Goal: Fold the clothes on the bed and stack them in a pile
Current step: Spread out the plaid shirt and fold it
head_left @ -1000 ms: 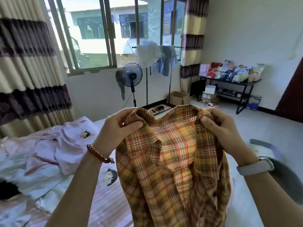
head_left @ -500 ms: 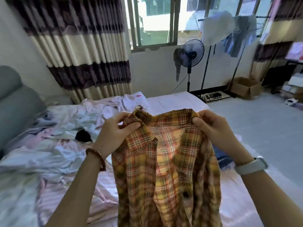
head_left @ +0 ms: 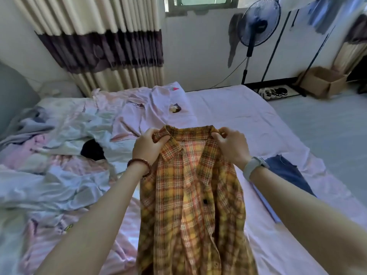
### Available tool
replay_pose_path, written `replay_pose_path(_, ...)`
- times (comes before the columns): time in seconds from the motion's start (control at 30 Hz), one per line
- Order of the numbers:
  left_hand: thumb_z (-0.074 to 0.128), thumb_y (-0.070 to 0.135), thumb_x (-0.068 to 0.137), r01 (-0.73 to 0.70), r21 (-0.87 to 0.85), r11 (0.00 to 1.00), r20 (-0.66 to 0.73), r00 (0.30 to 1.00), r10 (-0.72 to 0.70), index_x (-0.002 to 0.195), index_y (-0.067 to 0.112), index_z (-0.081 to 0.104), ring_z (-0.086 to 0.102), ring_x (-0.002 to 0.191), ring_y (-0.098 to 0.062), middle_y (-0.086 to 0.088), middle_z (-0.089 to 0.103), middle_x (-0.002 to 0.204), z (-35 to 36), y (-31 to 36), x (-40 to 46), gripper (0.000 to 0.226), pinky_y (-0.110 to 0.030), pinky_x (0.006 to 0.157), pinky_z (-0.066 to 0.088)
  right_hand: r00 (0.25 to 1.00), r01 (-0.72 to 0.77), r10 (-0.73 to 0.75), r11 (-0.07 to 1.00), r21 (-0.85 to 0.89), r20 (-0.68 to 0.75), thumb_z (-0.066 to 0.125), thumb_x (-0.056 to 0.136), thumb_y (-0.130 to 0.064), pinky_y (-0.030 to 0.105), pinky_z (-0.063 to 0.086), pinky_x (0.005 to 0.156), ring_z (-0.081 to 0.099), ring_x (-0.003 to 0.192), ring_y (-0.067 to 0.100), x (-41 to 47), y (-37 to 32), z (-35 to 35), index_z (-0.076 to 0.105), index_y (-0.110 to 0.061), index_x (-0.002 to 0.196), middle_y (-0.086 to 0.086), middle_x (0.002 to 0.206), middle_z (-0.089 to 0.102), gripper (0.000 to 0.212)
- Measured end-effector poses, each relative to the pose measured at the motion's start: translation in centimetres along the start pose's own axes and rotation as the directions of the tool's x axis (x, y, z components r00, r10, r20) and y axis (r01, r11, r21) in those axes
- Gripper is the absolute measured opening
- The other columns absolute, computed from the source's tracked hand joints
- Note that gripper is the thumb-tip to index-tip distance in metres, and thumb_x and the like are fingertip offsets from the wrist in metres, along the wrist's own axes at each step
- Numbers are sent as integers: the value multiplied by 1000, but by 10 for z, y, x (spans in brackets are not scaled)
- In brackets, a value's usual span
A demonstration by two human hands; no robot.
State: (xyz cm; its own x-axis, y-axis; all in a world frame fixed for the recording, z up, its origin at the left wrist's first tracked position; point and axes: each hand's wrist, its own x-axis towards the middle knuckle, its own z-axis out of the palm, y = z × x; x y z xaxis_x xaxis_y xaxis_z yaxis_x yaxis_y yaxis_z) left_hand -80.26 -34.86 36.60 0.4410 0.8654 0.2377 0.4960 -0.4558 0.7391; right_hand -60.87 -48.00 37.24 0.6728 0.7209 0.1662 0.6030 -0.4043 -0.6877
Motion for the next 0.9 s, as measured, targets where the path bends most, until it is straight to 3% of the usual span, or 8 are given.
replay_pose_path(0.17, 62, 41, 85, 167, 103, 981, 87, 980, -176, 97, 13, 59, 58, 85, -27, -1, 58, 81, 73, -78, 71, 31, -29, 64, 35, 961, -240, 229, 969, 54, 154, 56, 92, -29, 46, 52, 79, 65, 84, 33, 80, 44, 94, 66, -6, 101, 17, 91, 69, 27)
replay_pose_path(0.27, 62, 35, 86, 214, 158, 964, 130, 963, -235, 115, 13, 55, 55, 104, -30, -9, 61, 109, 119, -127, 91, 37, -30, 76, 40, 924, -347, 319, 931, 112, 213, 53, 94, -23, 38, 49, 90, 62, 102, 31, 97, 79, 146, 61, -8, 117, 16, 113, 64, 29)
replay_pose_path(0.37, 58, 30, 88, 226, 254, 941, 118, 958, -262, 128, 13, 47, 42, 121, -31, -14, 47, 131, 157, -161, 82, 46, -40, 97, 38, 917, -315, 286, 947, 65, 277, 45, 96, -14, 34, 38, 102, 48, 123, 27, 85, 109, 182, 44, -8, 136, 12, 137, 48, 41)
replay_pose_path(0.57, 53, 20, 92, 184, 183, 966, 206, 953, -221, 119, 10, 58, 46, 115, -26, -11, 53, 120, 203, -185, 0, 29, -35, 96, 35, 950, -204, 180, 976, 71, 255, 45, 95, -10, 16, 38, 82, 55, 100, 15, -6, 152, 210, 56, -8, 123, 6, 121, 58, 30)
replay_pose_path(0.67, 54, 18, 92, 181, 195, 964, 224, 949, -224, 118, 8, 59, 45, 116, -28, -11, 53, 120, 213, -193, -32, 29, -40, 97, 39, 932, -182, 161, 983, 36, 325, 46, 96, -10, 18, 43, 85, 56, 99, 14, -54, 169, 222, 55, -8, 123, 6, 118, 57, 29)
replay_pose_path(0.73, 58, 17, 89, 155, 266, 951, 198, 957, -211, 116, 8, 62, 47, 113, -30, -12, 55, 118, 214, -200, -56, 28, -42, 94, 40, 921, -139, 155, 988, -71, 356, 49, 96, -17, 22, 47, 83, 55, 102, 18, -72, 178, 234, 49, -8, 130, 7, 121, 53, 35)
replay_pose_path(0.83, 68, 17, 81, 99, 386, 917, 184, 966, -181, 108, 7, 66, 52, 107, -33, -12, 60, 112, 213, -208, -98, 28, -47, 86, 42, 901, -74, 218, 929, -363, 375, 49, 95, -34, 22, 46, 67, 50, 107, 20, -79, 185, 250, 35, -7, 138, 7, 124, 47, 52)
replay_pose_path(0.9, 73, 22, 78, 86, 447, 890, 219, 954, -203, 108, 7, 66, 54, 106, -33, -12, 61, 111, 215, -214, -119, 35, -47, 85, 43, 894, -15, 238, 863, -505, 380, 45, 96, -35, 25, 45, 63, 48, 106, 21, -79, 185, 257, 39, -9, 133, 7, 118, 50, 46)
